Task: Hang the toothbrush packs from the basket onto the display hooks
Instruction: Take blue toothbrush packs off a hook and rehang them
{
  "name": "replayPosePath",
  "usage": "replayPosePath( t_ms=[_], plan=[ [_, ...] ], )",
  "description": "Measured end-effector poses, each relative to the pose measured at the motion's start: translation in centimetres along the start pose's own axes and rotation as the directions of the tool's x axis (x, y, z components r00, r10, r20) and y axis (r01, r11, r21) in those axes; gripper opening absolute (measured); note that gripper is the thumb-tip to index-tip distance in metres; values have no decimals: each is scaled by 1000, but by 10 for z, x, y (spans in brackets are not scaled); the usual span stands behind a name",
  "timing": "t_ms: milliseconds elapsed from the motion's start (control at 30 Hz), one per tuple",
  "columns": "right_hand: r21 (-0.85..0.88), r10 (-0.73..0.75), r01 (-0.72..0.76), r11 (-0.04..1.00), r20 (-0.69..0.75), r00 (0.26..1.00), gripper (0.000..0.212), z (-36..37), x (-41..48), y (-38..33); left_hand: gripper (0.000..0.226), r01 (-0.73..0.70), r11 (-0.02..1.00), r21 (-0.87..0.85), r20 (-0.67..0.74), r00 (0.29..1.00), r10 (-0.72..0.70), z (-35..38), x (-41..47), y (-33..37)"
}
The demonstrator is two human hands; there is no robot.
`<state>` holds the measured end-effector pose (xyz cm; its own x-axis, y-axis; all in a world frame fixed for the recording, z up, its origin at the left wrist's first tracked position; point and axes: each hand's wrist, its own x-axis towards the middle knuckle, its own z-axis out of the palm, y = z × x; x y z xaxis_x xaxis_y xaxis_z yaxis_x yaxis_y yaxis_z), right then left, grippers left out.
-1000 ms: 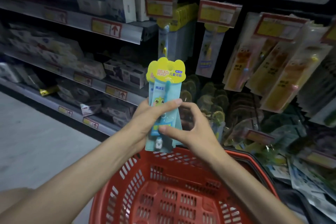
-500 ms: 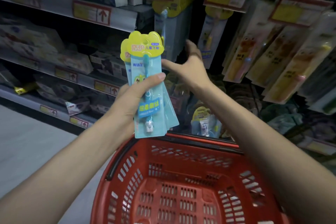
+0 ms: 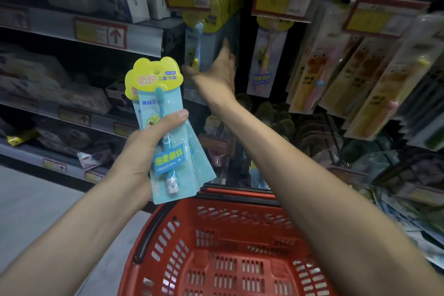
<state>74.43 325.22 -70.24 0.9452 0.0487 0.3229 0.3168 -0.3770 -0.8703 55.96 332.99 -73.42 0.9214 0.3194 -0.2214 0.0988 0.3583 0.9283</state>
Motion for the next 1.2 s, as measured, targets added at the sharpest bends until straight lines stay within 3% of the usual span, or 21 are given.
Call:
replayPosePath(
  t_ms=[133, 433, 567, 767, 867, 1133, 1200],
  plan=[
    [87, 41, -41, 995, 3, 999, 128, 1, 1, -2, 46, 1, 1000, -4, 5, 1000, -1, 0, 0, -2],
    [256, 110, -110, 960, 14, 994, 111, -10, 5, -18, 34, 10, 1000, 7, 7, 1000, -10, 13, -12, 9],
    [305, 123, -124, 944, 23, 992, 108, -9, 9, -21, 41, 41, 997, -68, 39, 998, -39, 23, -20, 16],
    [345, 111, -84, 935, -58, 992, 116, 13, 27, -11, 56, 49, 996, -81, 10, 999, -48, 24, -21, 22],
    [341, 122, -96, 935, -54, 991, 109, 4, 21, -20, 65, 49, 996, -80, -14, 999, -50, 25, -21, 24],
    [323, 121, -111, 940, -11, 993, 103, -14, -1, -38, 63, 49, 992, -115, -55, 997, -56, 24, -21, 33],
    [336, 117, -115, 935, 14, 993, 87, -23, -4, -42, 61, 36, 993, -115, -70, 997, -44, 24, -21, 34]
  ],
)
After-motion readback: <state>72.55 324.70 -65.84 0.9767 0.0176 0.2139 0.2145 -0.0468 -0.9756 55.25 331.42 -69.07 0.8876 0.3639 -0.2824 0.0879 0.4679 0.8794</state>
